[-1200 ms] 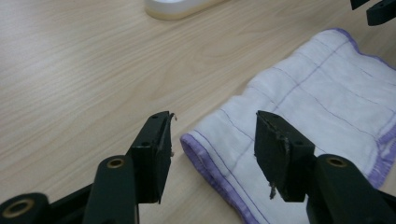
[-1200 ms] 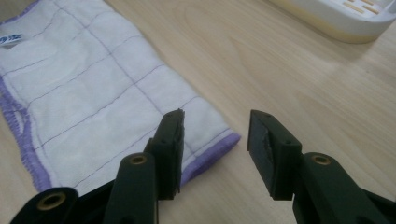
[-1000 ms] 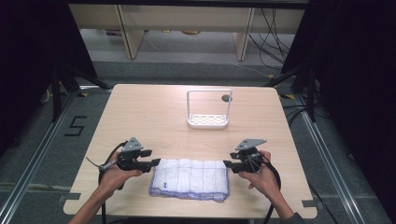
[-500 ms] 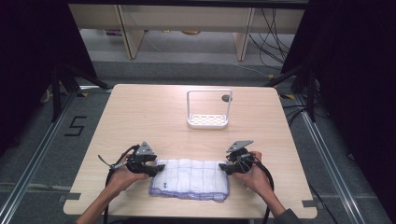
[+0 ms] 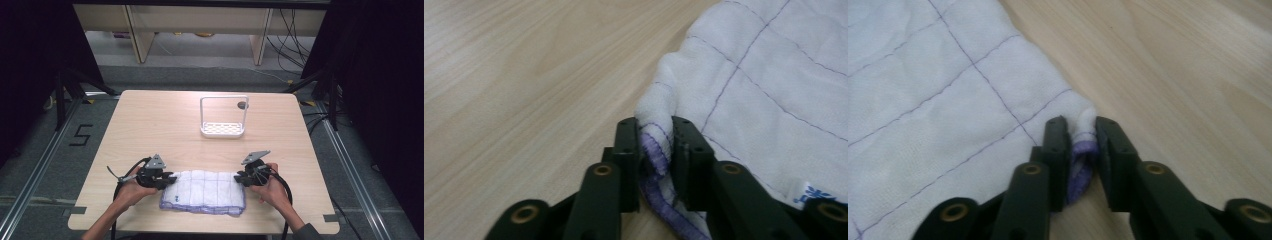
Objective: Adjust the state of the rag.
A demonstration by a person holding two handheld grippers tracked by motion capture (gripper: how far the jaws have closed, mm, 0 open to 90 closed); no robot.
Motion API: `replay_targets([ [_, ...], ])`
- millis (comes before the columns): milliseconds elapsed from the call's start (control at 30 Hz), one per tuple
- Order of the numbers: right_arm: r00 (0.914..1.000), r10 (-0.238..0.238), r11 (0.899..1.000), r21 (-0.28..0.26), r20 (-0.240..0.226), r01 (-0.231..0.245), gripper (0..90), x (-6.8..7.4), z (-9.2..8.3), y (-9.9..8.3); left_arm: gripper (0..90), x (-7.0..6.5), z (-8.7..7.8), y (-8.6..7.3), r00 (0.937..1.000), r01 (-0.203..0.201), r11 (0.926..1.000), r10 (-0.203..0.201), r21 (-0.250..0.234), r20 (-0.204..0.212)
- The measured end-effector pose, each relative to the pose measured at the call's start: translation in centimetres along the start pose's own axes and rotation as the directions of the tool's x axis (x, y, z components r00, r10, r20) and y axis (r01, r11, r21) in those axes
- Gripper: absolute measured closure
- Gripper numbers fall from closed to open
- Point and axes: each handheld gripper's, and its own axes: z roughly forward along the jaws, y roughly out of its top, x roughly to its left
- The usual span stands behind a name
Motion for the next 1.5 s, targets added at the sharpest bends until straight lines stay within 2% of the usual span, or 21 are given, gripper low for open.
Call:
replay_targets([
  [67, 0.9998, 0.015, 1.000, 0.014, -0.011, -0.014, 81.5, 0.0, -0.1, 0.1, 79.6, -0.4, -0.1, 0.0, 0.9998, -0.010, 0.9999, 0.010, -0.001, -0.016],
  [100, 0.9999, -0.010, 1.000, 0.011, -0.011, 0.010, 82.3, -0.2, 0.0, 0.1, 80.4, -0.5, -0.2, 0.0, 0.9994, -0.030, 0.9995, 0.030, 0.005, -0.015],
  [167, 0.9994, -0.032, 0.999, -0.007, -0.010, 0.032, 82.9, -0.3, 0.3, 0.2, 81.1, -0.8, -0.3, -0.2, 0.9994, -0.029, 0.9996, 0.029, 0.005, -0.018],
  [200, 0.9997, -0.017, 1.000, 0.001, -0.016, 0.017, 83.5, -0.5, 0.1, 0.7, 81.6, -1.2, -0.6, -0.4, 0.9990, -0.038, 0.9993, 0.038, 0.003, -0.023],
  [333, 0.9989, -0.046, 0.999, -0.023, -0.013, 0.045, 83.8, -1.6, 0.4, 1.9, 81.8, -2.4, -1.4, -1.1, 0.9988, -0.045, 0.9990, 0.045, -0.008, -0.021],
  [367, 0.9995, -0.020, 1.000, -0.022, -0.026, 0.020, 83.8, -1.8, 0.6, 2.3, 81.9, -2.8, -1.6, -1.3, 0.9986, -0.050, 0.9987, 0.050, -0.011, -0.021],
  [400, 0.9986, -0.042, 0.999, -0.023, -0.032, 0.041, 83.8, -2.2, 0.9, 2.8, 81.9, -3.1, -1.8, -1.4, 0.9986, -0.049, 0.9986, 0.049, -0.018, -0.020],
  [433, 0.9993, -0.013, 1.000, -0.018, -0.035, 0.013, 83.8, -2.2, 1.0, 3.3, 81.8, -3.1, -1.8, -1.4, 0.9986, -0.049, 0.9986, 0.049, -0.018, -0.020],
  [600, 0.9987, -0.038, 0.999, 0.007, -0.034, 0.039, 83.5, -3.2, 2.6, 5.9, 81.8, -5.5, -2.7, -1.9, 0.9985, -0.054, 0.9968, 0.055, -0.059, 0.011],
  [767, 0.9975, -0.056, 0.998, 0.036, -0.044, 0.058, 83.6, -3.4, 3.7, 8.3, 81.8, -7.2, -2.6, -2.0, 0.9968, -0.071, 0.9956, 0.073, -0.061, 0.032],
  [800, 0.9923, -0.107, 0.994, 0.032, -0.063, 0.109, 83.6, -3.5, 4.5, 9.5, 81.7, -7.9, -2.3, -1.9, 0.9957, -0.072, 0.9950, 0.075, -0.069, 0.054],
  [900, 0.9917, -0.105, 0.992, 0.061, -0.073, 0.110, 83.6, -3.1, 5.4, 10.6, 81.7, -8.3, -2.0, -1.9, 0.9943, -0.084, 0.9949, 0.088, -0.055, 0.060],
  [1000, 0.9909, -0.107, 0.991, 0.076, -0.082, 0.113, 83.6, -2.8, 5.9, 11.2, 81.6, -9.1, -1.5, -1.8, 0.9941, -0.052, 0.9950, 0.060, -0.085, 0.091],
  [1067, 0.9888, -0.113, 0.990, 0.069, -0.097, 0.120, 83.6, -2.7, 6.8, 11.8, 81.6, -9.7, -1.2, -1.6, 0.9917, -0.086, 0.9935, 0.093, -0.075, 0.090],
  [1200, 0.9850, -0.126, 0.988, 0.070, -0.118, 0.135, 83.6, -2.4, 7.5, 12.5, 81.4, -10.6, -0.6, -1.3, 0.9898, -0.092, 0.9925, 0.100, -0.080, 0.101],
  [1233, 0.9852, -0.120, 0.989, 0.070, -0.122, 0.130, 83.6, -2.2, 7.7, 12.6, 81.4, -10.8, -0.3, -1.1, 0.9867, -0.121, 0.9902, 0.128, -0.071, 0.101],
  [1300, 0.9811, -0.140, 0.987, 0.065, -0.134, 0.150, 83.4, -1.7, 8.2, 13.3, 81.2, -11.3, 0.1, -0.9, 0.9882, -0.096, 0.9912, 0.106, -0.092, 0.110],
  [1367, 0.9814, -0.132, 0.987, 0.068, -0.139, 0.142, 82.7, -1.4, 8.5, 13.6, 80.6, -11.5, 0.6, -0.6, 0.9863, -0.101, 0.9908, 0.112, -0.089, 0.121],
  [1433, 0.9822, -0.121, 0.989, 0.064, -0.144, 0.131, 77.9, -1.1, 8.8, 13.8, 76.8, -11.9, 1.1, -0.5, 0.9851, -0.087, 0.9915, 0.100, -0.096, 0.140],
  [1467, 0.9853, -0.103, 0.992, 0.062, -0.136, 0.112, 70.4, -1.1, 8.8, 13.8, 73.8, -11.9, 1.2, -0.4, 0.9831, -0.104, 0.9902, 0.117, -0.093, 0.141],
  [1500, 0.9853, -0.103, 0.992, 0.062, -0.136, 0.112, 70.4, -1.1, 8.8, 13.8, 70.5, -11.9, 1.2, -0.4, 0.9831, -0.104, 0.9902, 0.117, -0.093, 0.141],
])
